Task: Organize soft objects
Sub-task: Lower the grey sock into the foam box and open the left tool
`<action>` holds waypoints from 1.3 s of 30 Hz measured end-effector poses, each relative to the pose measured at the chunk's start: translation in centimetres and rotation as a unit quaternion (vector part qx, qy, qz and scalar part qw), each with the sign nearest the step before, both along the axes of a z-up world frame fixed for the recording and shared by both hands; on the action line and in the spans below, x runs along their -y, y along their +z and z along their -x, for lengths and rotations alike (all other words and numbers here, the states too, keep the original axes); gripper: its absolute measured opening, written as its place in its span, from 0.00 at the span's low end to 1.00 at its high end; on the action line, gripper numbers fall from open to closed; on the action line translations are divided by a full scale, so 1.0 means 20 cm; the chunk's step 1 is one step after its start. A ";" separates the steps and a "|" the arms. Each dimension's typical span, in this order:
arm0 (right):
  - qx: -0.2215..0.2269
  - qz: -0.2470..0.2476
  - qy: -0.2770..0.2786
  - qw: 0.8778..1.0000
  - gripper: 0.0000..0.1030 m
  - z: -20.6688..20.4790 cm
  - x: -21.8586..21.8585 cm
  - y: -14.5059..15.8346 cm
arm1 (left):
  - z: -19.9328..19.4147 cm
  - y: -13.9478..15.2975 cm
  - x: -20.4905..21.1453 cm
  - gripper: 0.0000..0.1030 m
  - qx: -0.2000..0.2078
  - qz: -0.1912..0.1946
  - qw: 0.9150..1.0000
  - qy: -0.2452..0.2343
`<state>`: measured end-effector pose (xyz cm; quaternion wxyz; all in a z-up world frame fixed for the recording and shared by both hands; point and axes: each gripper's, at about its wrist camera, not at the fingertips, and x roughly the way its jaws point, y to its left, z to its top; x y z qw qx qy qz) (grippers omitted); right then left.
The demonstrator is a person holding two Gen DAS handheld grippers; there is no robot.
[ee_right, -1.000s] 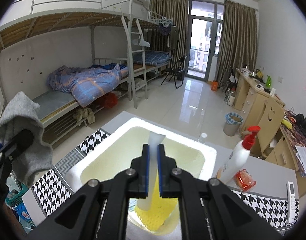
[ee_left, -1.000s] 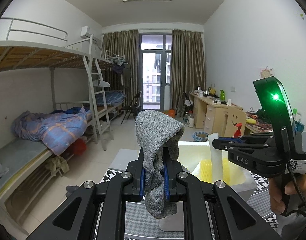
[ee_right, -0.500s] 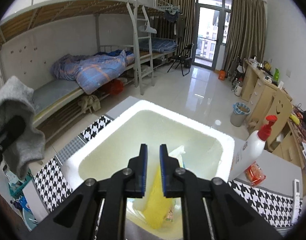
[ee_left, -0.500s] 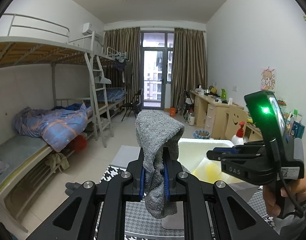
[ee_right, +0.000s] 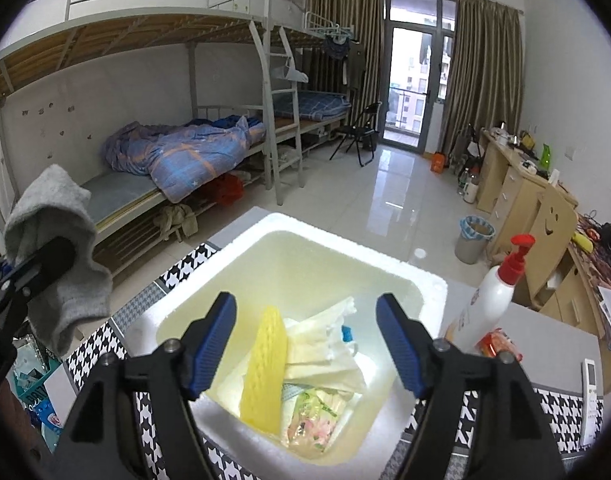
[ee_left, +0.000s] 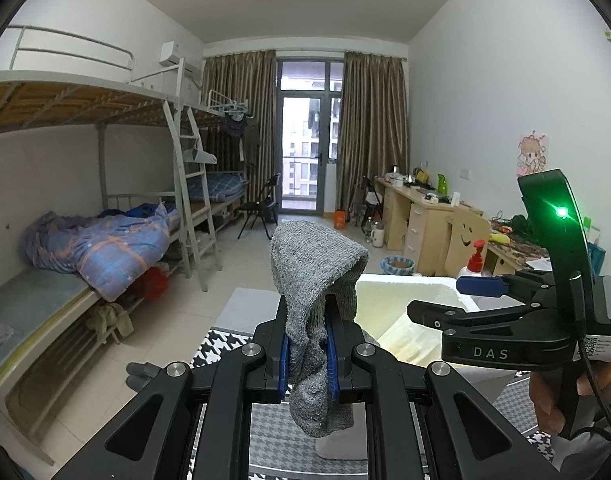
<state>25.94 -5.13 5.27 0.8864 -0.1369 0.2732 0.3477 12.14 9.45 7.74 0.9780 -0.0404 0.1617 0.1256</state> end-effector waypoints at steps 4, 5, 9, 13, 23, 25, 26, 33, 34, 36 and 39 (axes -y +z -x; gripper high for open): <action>0.005 -0.009 0.003 1.000 0.87 0.01 0.03 0.01 | -0.01 0.00 0.00 0.15 0.000 -0.003 1.000 -0.004; 0.007 -0.009 0.004 1.000 0.91 0.02 0.03 0.02 | -0.01 0.00 0.00 0.15 0.000 -0.003 1.000 -0.005; 0.029 -0.004 0.005 1.000 0.93 0.06 0.04 0.03 | -0.02 -0.01 -0.01 0.15 -0.002 -0.003 1.000 -0.009; 0.027 -0.021 0.004 0.999 0.93 0.06 0.11 0.06 | -0.03 0.00 -0.01 0.15 0.000 -0.003 1.000 -0.013; 0.040 -0.034 -0.017 0.999 0.93 0.06 0.20 0.09 | -0.05 0.00 0.01 0.15 0.004 -0.008 1.000 -0.030; 0.043 -0.036 -0.021 0.998 0.93 0.07 0.23 0.10 | -0.07 0.00 0.02 0.15 0.003 -0.009 0.999 -0.037; 0.044 -0.035 -0.023 0.998 0.93 0.07 0.24 0.10 | -0.07 0.00 0.03 0.15 0.003 -0.008 0.999 -0.040; 0.047 -0.046 -0.048 0.997 0.93 0.05 0.35 0.11 | -0.12 0.00 0.08 0.15 0.003 -0.009 0.998 -0.060; 0.046 -0.049 -0.051 0.996 0.93 0.04 0.36 0.11 | -0.12 0.00 0.09 0.15 0.002 -0.009 0.998 -0.063; 0.044 -0.053 -0.059 0.996 0.93 0.03 0.39 0.11 | -0.13 0.00 0.10 0.15 0.001 -0.009 0.998 -0.067; 0.043 -0.054 -0.064 0.996 0.93 0.03 0.42 0.10 | -0.15 0.00 0.12 0.15 -0.002 -0.010 0.997 -0.073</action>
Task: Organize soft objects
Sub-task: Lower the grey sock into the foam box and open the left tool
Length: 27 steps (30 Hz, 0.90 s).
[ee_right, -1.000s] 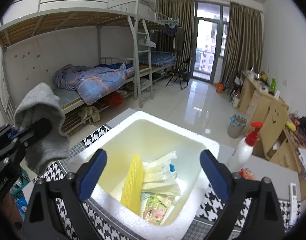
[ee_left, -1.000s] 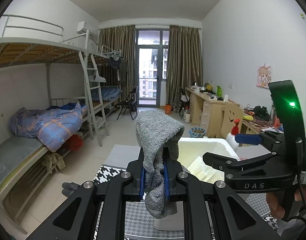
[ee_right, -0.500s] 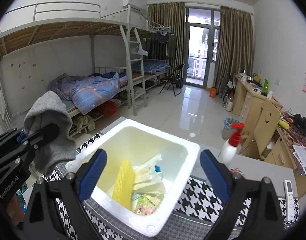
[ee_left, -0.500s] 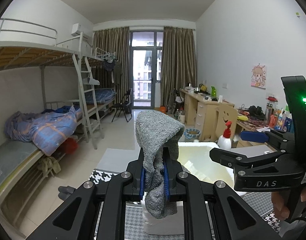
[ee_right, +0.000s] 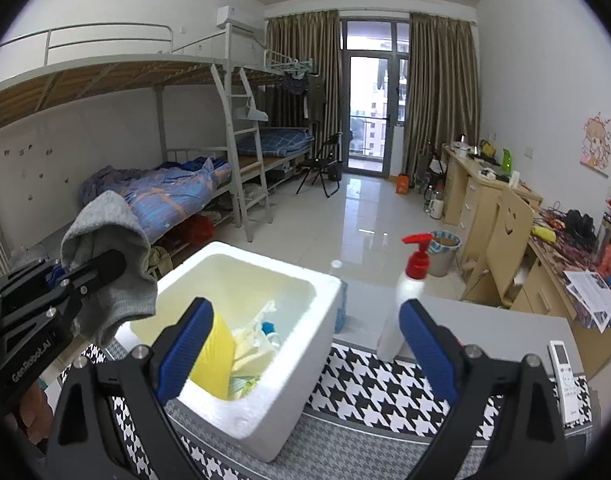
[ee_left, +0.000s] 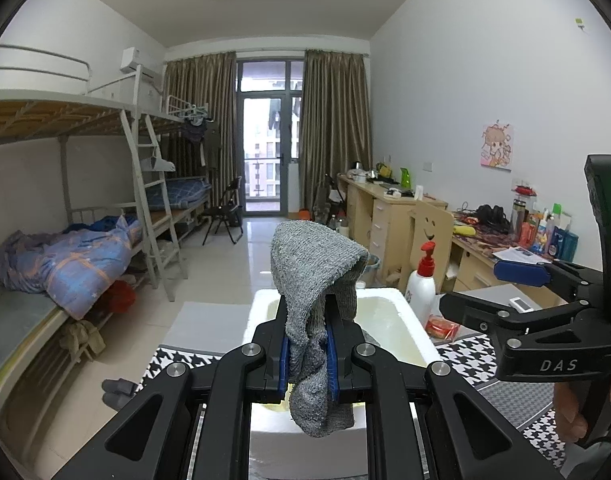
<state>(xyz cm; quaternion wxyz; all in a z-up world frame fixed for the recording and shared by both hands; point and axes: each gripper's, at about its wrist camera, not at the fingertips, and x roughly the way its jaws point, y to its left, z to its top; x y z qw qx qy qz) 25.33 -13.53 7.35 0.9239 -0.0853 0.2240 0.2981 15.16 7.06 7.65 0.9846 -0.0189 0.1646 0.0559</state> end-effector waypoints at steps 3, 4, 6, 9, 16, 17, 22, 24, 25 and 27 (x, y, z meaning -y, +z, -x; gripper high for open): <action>0.000 -0.003 -0.005 1.000 0.93 0.00 0.03 0.00 | -0.02 0.00 0.02 0.15 -0.002 -0.001 1.000 -0.005; -0.001 -0.006 -0.008 1.000 0.93 0.00 0.04 -0.01 | -0.03 0.00 0.03 0.15 -0.004 -0.002 1.000 -0.007; -0.002 -0.007 -0.012 1.000 0.93 0.00 0.07 -0.02 | -0.05 0.00 0.04 0.15 -0.007 -0.001 1.000 -0.010; -0.004 -0.010 -0.018 1.000 0.93 0.00 0.10 -0.03 | -0.08 -0.01 0.04 0.15 -0.013 0.000 1.000 -0.012; -0.008 -0.012 -0.031 0.999 0.93 -0.01 0.18 -0.06 | -0.15 -0.03 0.07 0.15 -0.028 0.001 0.999 -0.020; -0.009 -0.012 -0.032 0.999 0.93 -0.01 0.18 -0.06 | -0.16 -0.04 0.07 0.15 -0.031 0.002 0.999 -0.021; -0.014 -0.016 -0.041 0.999 0.93 -0.03 0.22 -0.07 | -0.20 -0.06 0.08 0.15 -0.044 0.003 0.999 -0.028; -0.018 -0.018 -0.043 0.999 0.93 -0.04 0.23 -0.08 | -0.21 -0.07 0.08 0.15 -0.049 0.002 0.998 -0.030; -0.020 -0.018 -0.044 0.999 0.93 -0.04 0.24 -0.08 | -0.22 -0.07 0.09 0.15 -0.052 0.002 0.998 -0.032; -0.022 -0.016 -0.045 0.999 0.93 -0.05 0.24 -0.09 | -0.23 -0.08 0.08 0.15 -0.055 0.003 0.998 -0.032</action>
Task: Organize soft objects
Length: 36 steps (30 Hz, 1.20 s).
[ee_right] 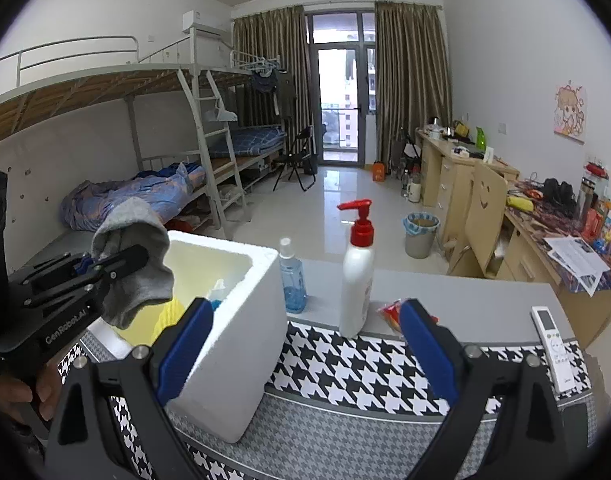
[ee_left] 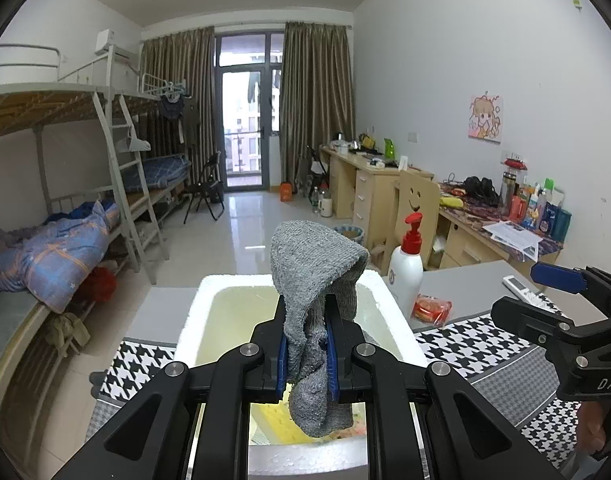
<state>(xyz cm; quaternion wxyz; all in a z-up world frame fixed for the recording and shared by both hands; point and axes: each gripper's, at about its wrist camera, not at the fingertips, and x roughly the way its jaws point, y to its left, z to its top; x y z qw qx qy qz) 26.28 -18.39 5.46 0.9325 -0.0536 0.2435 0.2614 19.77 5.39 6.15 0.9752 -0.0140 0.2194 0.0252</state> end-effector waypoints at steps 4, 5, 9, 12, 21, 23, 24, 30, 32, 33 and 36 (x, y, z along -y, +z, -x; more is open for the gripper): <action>-0.002 -0.001 -0.002 1.000 0.93 0.00 0.02 -0.01 | -0.03 0.00 -0.01 0.15 -0.006 -0.001 1.000 0.002; -0.003 -0.001 -0.002 1.000 0.93 0.00 0.02 -0.01 | -0.04 -0.01 0.00 0.16 -0.009 -0.003 1.000 0.003; -0.006 -0.007 -0.006 1.000 0.93 0.00 0.05 -0.01 | -0.07 -0.04 -0.01 0.25 -0.024 0.000 1.000 0.002; -0.008 -0.008 -0.011 1.000 0.93 0.00 0.07 -0.02 | -0.08 -0.05 -0.01 0.48 -0.029 -0.006 1.000 0.005; -0.008 -0.020 -0.014 1.000 0.93 0.04 0.11 -0.01 | -0.01 -0.03 -0.02 0.99 -0.006 -0.006 1.000 0.030; -0.004 -0.020 -0.014 1.000 0.93 0.06 0.12 0.00 | 0.01 -0.02 -0.02 0.99 0.000 -0.006 0.999 0.033; -0.003 -0.020 -0.014 1.000 0.93 0.07 0.12 0.00 | 0.02 -0.01 -0.01 0.99 0.002 -0.007 0.999 0.033; 0.007 -0.024 -0.014 1.000 0.93 0.13 0.15 0.02 | 0.10 0.03 0.03 0.99 0.019 -0.009 0.999 0.031; 0.012 -0.026 -0.013 1.000 0.93 0.15 0.16 0.03 | 0.13 0.05 0.05 0.99 0.028 -0.011 0.999 0.031; 0.014 -0.026 -0.014 0.999 0.93 0.16 0.17 0.03 | 0.15 0.05 0.05 0.99 0.031 -0.013 0.999 0.031; 0.019 -0.030 -0.019 0.999 0.93 0.19 0.19 0.03 | 0.20 0.07 0.08 0.99 0.042 -0.013 0.999 0.028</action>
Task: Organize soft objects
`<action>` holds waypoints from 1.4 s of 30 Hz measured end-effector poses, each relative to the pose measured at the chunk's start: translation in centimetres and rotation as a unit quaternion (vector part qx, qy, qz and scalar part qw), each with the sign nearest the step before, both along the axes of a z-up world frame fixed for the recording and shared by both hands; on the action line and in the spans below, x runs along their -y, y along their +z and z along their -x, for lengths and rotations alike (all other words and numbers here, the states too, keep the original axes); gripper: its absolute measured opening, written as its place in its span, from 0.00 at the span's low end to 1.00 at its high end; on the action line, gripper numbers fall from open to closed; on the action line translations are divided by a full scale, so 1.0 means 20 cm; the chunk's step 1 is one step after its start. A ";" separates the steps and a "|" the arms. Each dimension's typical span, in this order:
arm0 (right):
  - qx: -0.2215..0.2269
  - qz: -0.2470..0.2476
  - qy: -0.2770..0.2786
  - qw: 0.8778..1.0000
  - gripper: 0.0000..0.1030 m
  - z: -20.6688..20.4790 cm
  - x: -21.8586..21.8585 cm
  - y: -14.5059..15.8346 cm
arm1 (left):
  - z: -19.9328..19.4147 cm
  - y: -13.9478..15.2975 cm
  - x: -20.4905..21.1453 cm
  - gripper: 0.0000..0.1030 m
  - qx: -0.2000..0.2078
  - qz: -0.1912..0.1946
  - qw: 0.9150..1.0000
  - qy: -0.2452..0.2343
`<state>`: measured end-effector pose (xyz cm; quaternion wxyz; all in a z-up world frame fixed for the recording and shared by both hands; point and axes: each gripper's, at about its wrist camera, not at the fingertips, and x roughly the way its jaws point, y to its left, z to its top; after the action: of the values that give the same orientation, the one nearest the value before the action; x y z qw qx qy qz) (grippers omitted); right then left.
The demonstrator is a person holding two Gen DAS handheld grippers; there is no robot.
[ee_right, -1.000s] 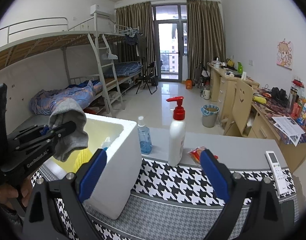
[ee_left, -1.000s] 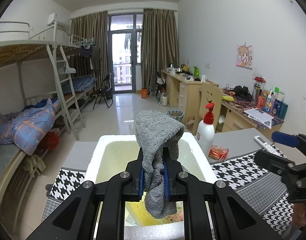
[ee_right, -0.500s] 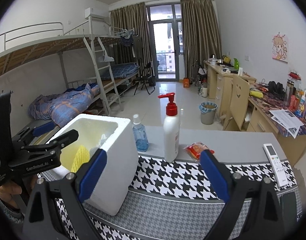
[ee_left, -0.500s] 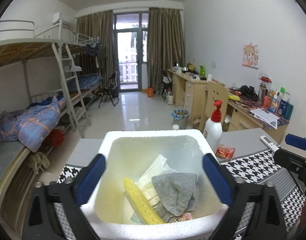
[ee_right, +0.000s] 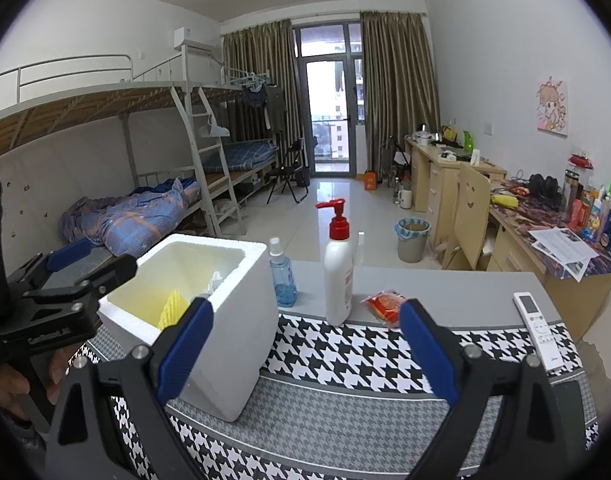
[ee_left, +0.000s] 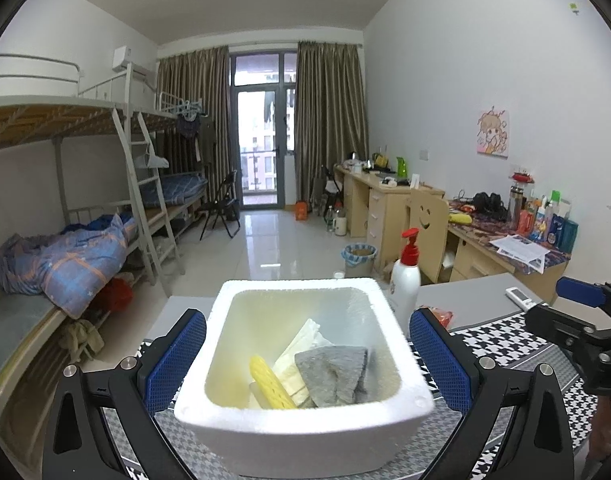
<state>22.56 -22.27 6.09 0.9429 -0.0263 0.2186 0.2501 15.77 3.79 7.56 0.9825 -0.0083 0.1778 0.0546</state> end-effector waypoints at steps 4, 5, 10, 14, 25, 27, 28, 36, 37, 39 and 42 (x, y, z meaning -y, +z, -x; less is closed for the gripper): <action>0.001 -0.006 0.000 1.000 0.93 0.04 0.03 0.00 | 0.07 0.02 0.03 0.99 0.013 0.002 1.000 -0.004; 0.002 -0.006 0.000 1.000 0.93 0.05 0.03 0.00 | 0.09 0.03 0.03 0.99 0.016 0.002 1.000 -0.004; 0.012 -0.008 0.002 1.000 0.93 0.13 0.05 0.01 | 0.17 0.03 0.08 0.99 0.027 -0.001 1.000 -0.014; 0.028 -0.007 0.000 1.000 0.93 0.21 0.07 0.03 | 0.22 0.04 0.10 0.99 0.033 -0.008 0.999 -0.019; 0.049 -0.010 0.000 0.999 0.93 0.37 0.12 0.03 | 0.38 0.04 0.16 0.99 0.049 -0.006 0.998 -0.023; 0.052 -0.015 -0.001 0.999 0.93 0.40 0.13 0.02 | 0.40 0.04 0.17 0.99 0.051 -0.006 0.998 -0.026; 0.053 -0.016 -0.002 0.998 0.93 0.41 0.14 0.01 | 0.41 0.03 0.18 0.99 0.053 -0.005 0.998 -0.027; 0.069 -0.023 -0.016 0.997 0.94 0.47 0.16 -0.05 | 0.52 -0.01 0.21 0.99 0.075 0.003 0.997 -0.025; 0.070 -0.023 -0.020 0.997 0.94 0.48 0.17 -0.06 | 0.53 -0.02 0.21 0.99 0.075 0.004 0.997 -0.023; 0.073 -0.028 -0.025 0.997 0.94 0.51 0.18 -0.07 | 0.55 -0.05 0.21 0.99 0.073 0.003 0.997 -0.018; 0.077 -0.029 -0.026 0.996 0.94 0.54 0.18 -0.09 | 0.58 -0.08 0.20 0.99 0.072 0.001 0.997 -0.009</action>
<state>11.78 -25.88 4.28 0.9633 -0.0122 0.1389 0.2293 4.09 -0.26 6.01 0.9933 -0.0119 0.1065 0.0443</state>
